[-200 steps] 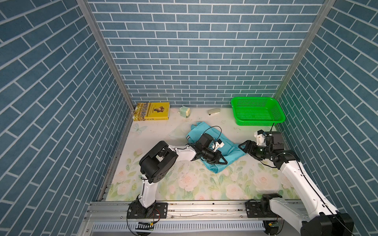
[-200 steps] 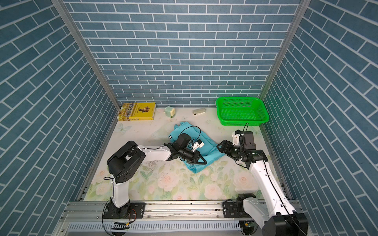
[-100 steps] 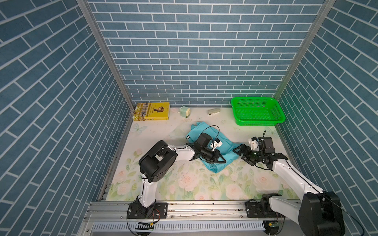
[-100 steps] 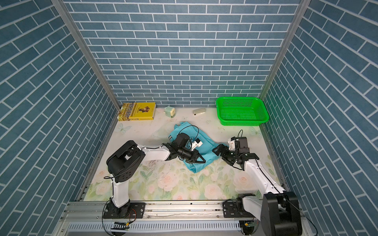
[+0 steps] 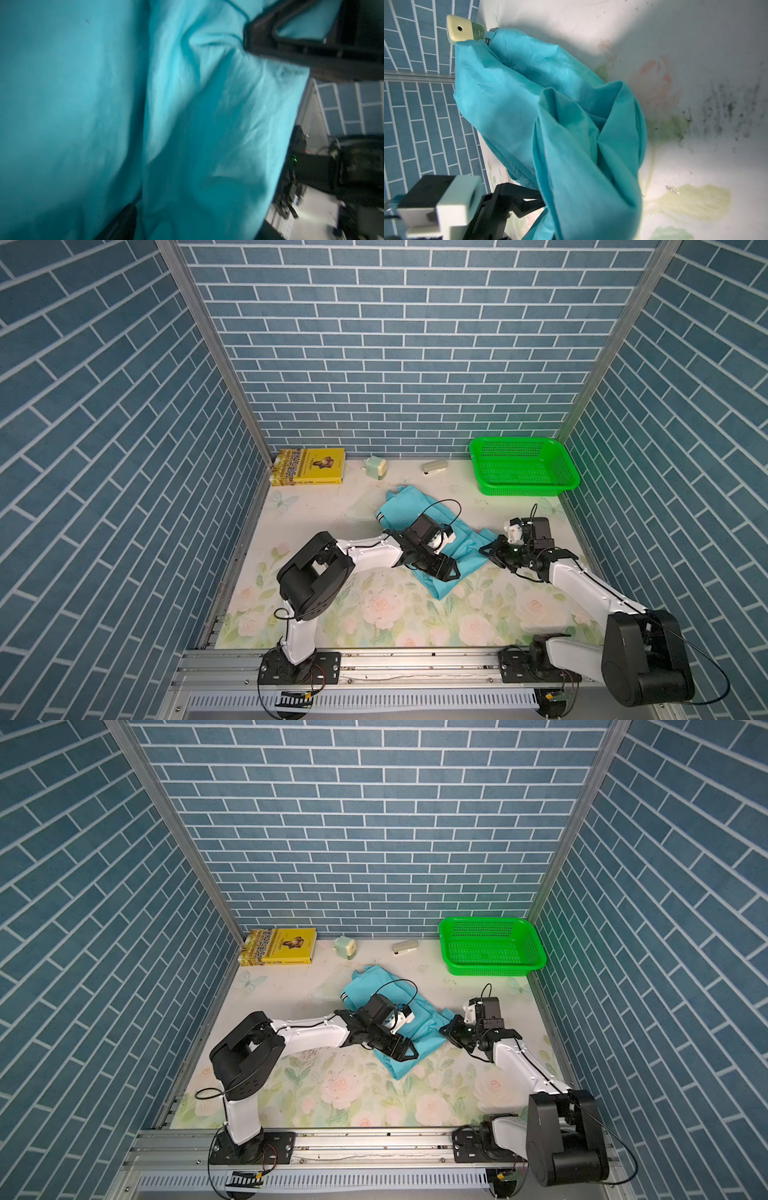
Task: Roll up the long pants
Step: Roll the long pant at the center of the board.
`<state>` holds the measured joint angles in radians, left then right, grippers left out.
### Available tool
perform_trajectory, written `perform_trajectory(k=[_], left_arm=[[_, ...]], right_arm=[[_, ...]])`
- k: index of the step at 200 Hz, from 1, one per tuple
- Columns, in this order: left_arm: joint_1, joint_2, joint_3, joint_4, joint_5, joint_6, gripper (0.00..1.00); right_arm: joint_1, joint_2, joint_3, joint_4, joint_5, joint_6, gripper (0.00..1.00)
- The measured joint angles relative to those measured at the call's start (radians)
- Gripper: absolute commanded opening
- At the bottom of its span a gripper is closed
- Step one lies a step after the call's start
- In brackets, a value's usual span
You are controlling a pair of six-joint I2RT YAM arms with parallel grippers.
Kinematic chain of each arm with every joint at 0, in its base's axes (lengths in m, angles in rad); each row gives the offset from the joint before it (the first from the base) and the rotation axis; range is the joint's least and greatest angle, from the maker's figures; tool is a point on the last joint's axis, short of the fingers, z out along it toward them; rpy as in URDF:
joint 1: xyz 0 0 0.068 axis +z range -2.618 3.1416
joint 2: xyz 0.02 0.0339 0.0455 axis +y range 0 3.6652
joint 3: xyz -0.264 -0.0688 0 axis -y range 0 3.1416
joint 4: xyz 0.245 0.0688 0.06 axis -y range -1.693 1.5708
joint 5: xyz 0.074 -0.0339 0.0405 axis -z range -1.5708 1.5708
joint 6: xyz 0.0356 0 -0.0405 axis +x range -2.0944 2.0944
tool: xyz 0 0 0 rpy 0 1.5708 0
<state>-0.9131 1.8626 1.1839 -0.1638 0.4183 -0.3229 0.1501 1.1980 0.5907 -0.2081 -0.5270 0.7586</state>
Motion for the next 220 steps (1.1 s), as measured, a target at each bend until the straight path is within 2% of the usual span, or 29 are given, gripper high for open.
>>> perform_trajectory(k=[19,41,71,103,110,115,123,132,137,150,165,201,220], left_arm=[[-0.094,-0.051,0.036,-0.021,-0.22,0.068,1.0],[-0.189,-0.059,0.078,-0.002,-0.393,0.139,1.0],[-0.24,-0.001,0.117,0.02,-0.494,0.2,0.98],[-0.239,0.085,0.14,0.018,-0.539,0.219,0.88],[-0.238,0.101,0.142,0.018,-0.547,0.222,0.8],[-0.238,0.111,0.144,0.018,-0.552,0.22,0.71],[-0.237,0.125,0.15,0.011,-0.557,0.229,0.46],[-0.235,0.135,0.157,0.005,-0.556,0.225,0.1],[-0.233,0.14,0.16,0.003,-0.556,0.225,0.0],[-0.225,0.139,0.16,0.006,-0.528,0.223,0.0],[-0.199,0.13,0.159,0.008,-0.439,0.201,0.0],[-0.053,0.116,0.15,0.073,-0.044,0.055,0.0],[0.009,0.116,0.146,0.107,0.126,-0.041,0.0]], right_arm=[[0.0,-0.024,-0.001,-0.003,0.0,0.0,0.02],[0.0,-0.027,-0.001,-0.006,0.0,0.0,0.02],[0.0,-0.024,-0.001,-0.009,-0.001,0.0,0.02],[0.0,-0.017,0.003,-0.013,-0.001,0.0,0.04],[0.0,-0.017,0.006,-0.016,-0.002,0.0,0.05],[0.0,-0.017,0.009,-0.017,-0.002,0.0,0.06],[0.0,-0.017,0.014,-0.022,-0.002,0.0,0.09],[0.0,-0.017,0.021,-0.027,-0.002,0.0,0.12],[0.0,-0.017,0.024,-0.029,-0.002,0.0,0.15],[0.0,-0.017,0.031,-0.044,0.0,-0.003,0.21],[0.0,-0.018,0.044,-0.063,0.004,-0.009,0.3],[0.0,-0.059,0.113,-0.121,0.029,-0.032,0.45],[0.0,-0.096,0.158,-0.141,0.036,-0.045,0.48]])
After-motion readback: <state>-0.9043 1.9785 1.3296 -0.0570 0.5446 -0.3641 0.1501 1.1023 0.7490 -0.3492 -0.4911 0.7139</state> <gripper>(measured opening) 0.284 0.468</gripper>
